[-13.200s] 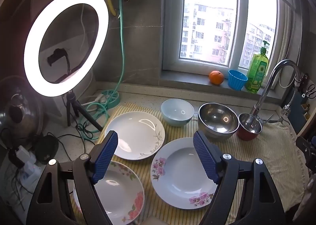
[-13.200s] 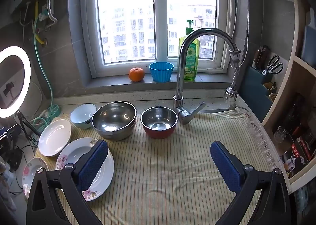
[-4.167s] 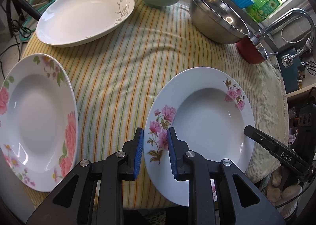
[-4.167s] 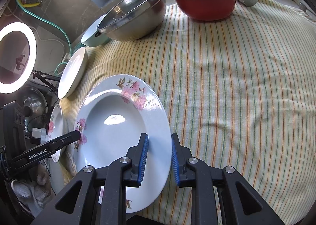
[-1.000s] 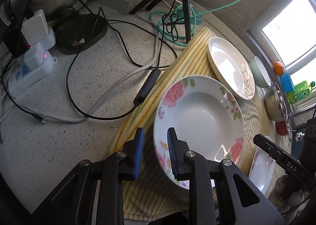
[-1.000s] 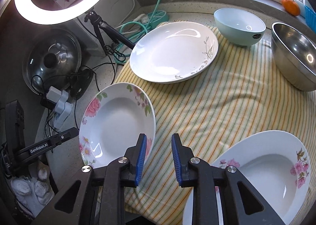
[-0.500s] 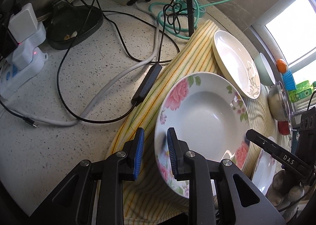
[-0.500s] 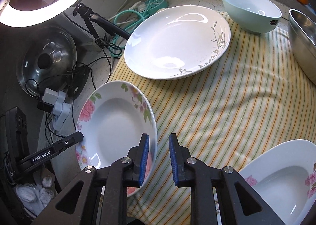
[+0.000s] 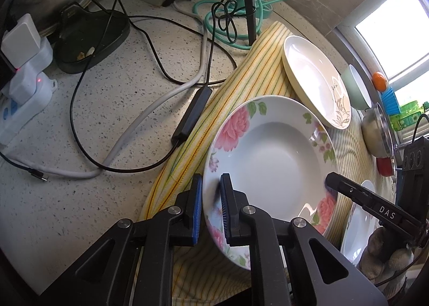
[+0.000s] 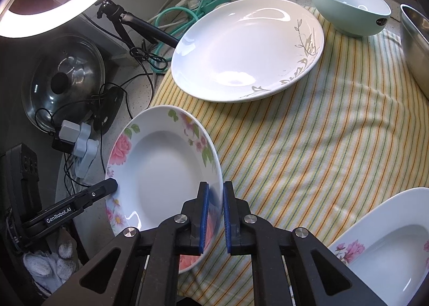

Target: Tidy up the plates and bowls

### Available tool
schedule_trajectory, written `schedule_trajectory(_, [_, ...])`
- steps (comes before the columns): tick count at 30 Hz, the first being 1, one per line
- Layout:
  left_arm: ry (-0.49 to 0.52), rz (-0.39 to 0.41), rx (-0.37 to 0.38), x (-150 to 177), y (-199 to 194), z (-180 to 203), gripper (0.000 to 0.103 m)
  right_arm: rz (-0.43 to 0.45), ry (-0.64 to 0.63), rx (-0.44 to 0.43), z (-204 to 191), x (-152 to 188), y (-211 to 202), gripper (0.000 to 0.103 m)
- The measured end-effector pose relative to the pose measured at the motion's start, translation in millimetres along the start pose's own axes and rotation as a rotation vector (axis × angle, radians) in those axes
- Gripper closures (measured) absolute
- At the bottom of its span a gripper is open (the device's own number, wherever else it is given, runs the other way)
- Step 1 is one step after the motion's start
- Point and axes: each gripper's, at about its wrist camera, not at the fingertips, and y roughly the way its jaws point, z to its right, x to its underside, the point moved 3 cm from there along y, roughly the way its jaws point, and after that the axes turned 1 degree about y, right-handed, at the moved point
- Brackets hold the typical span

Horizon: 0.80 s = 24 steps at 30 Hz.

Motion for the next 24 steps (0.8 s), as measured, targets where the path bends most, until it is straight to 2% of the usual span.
schedule_trajectory(24, [0.005, 0.014, -0.010, 0.9, -2.8, 2.9, 0.091, 0.006, -0.008, 0.013, 1.1, 5.9, -6.2, 0.093])
